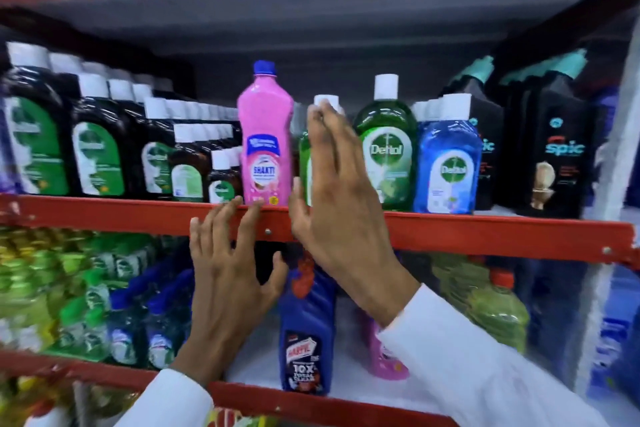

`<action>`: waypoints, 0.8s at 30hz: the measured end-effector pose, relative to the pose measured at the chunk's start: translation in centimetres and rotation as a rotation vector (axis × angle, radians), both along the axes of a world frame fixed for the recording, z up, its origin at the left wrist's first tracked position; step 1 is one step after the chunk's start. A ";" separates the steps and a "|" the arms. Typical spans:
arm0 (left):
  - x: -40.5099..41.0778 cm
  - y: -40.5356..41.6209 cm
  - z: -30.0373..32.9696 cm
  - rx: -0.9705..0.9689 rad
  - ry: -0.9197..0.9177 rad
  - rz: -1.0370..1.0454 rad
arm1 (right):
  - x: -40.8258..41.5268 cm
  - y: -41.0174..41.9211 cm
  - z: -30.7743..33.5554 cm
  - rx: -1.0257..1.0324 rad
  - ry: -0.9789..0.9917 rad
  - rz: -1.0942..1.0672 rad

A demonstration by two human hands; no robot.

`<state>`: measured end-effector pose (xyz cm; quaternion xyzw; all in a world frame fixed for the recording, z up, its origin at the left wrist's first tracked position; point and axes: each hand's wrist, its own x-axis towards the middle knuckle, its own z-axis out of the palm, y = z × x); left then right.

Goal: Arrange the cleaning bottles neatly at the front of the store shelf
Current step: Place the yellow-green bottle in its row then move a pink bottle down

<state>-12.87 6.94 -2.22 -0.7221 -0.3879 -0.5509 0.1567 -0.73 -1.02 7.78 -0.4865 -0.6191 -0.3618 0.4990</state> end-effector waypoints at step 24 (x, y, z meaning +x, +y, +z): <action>-1.1 2.0 -0.6 -0.108 0.082 -0.026 | -5.9 7.8 7.4 0.074 0.077 0.151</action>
